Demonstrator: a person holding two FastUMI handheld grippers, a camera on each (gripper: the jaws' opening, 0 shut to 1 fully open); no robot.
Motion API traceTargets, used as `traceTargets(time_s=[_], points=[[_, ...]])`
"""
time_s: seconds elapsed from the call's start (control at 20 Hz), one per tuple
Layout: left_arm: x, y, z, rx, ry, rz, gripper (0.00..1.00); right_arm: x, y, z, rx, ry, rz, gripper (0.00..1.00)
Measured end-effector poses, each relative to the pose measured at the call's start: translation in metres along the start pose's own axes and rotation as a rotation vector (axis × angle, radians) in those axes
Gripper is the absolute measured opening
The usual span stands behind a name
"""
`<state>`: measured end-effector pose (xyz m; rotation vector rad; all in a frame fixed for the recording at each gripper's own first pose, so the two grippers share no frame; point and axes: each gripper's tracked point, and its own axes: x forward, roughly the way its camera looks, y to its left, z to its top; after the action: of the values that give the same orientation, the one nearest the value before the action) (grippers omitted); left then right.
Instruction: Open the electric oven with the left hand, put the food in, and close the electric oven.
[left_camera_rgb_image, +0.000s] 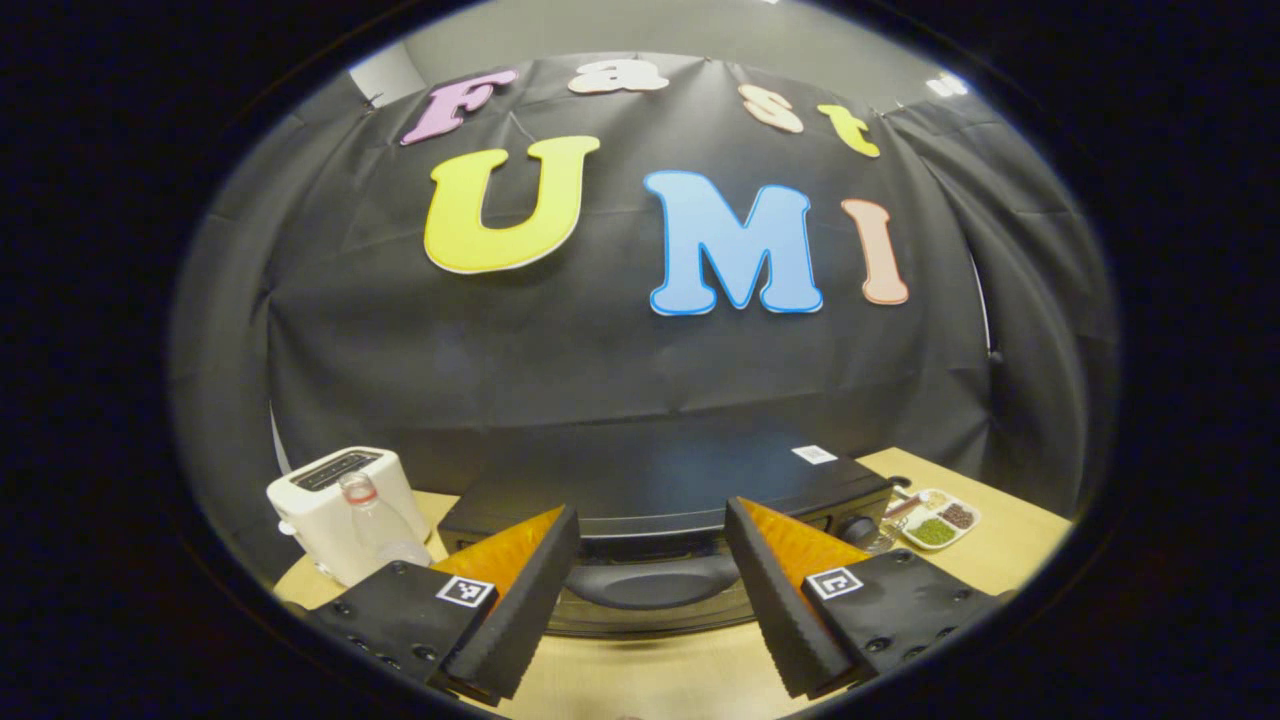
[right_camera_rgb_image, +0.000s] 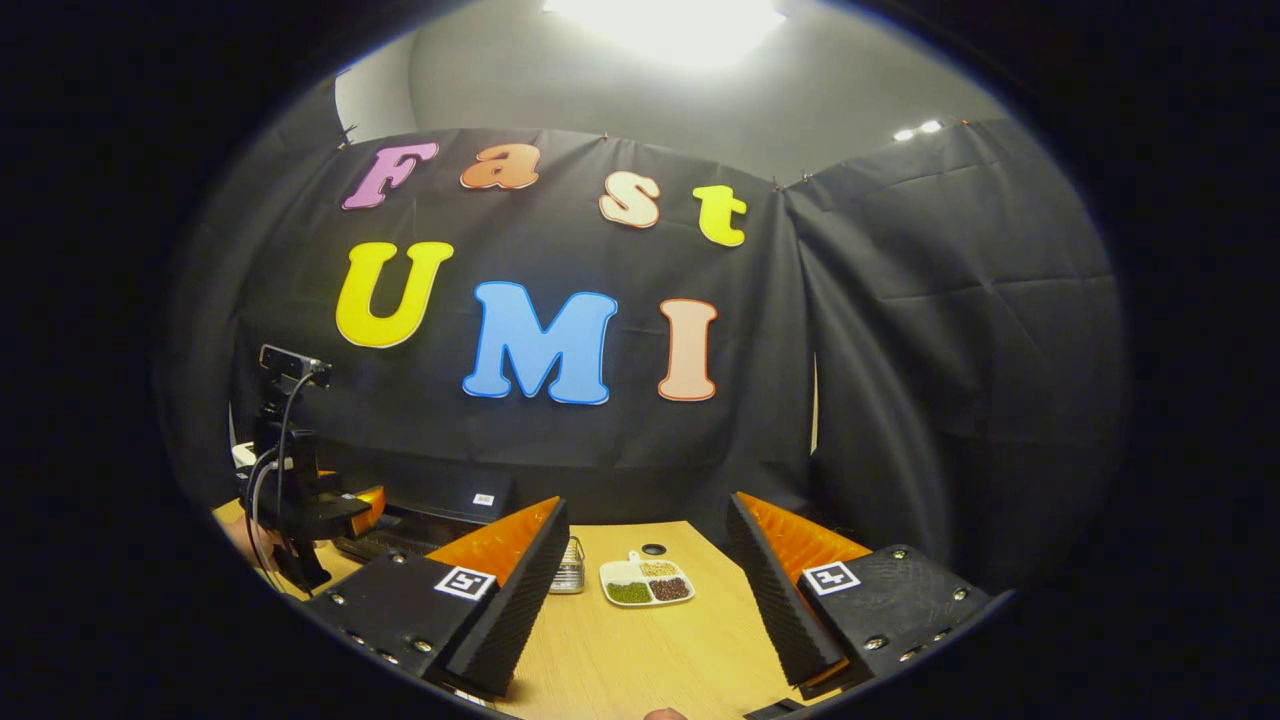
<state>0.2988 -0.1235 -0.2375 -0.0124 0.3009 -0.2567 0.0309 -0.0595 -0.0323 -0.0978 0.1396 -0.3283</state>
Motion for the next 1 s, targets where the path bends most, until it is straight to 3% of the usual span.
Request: traceTargets(time_s=[0.25, 0.55, 0.65, 0.7, 1.0], points=[[0.016, 0.003, -0.025, 0.005, 0.039, 0.014, 1.00, -0.004, -0.005, 0.004, -0.012, -0.004, -0.039, 0.96], [0.007, 0.002, -0.024, 0.002, 0.010, 0.033, 1.00, -0.007, -0.008, 0.007, -0.028, -0.010, -0.043, 0.96], [-0.001, 0.001, -0.029, 0.001, 0.014, 0.034, 0.91, -0.008, -0.007, 0.007, -0.022, -0.009, -0.036, 0.96], [-0.007, -0.001, -0.032, 0.002, 0.021, 0.033, 1.00, -0.009, -0.008, 0.006, -0.020, -0.010, -0.031, 0.96], [-0.038, -0.005, -0.051, 0.002, 0.046, 0.031, 0.98, -0.014, -0.003, 0.001, -0.021, -0.006, 0.014, 0.96]])
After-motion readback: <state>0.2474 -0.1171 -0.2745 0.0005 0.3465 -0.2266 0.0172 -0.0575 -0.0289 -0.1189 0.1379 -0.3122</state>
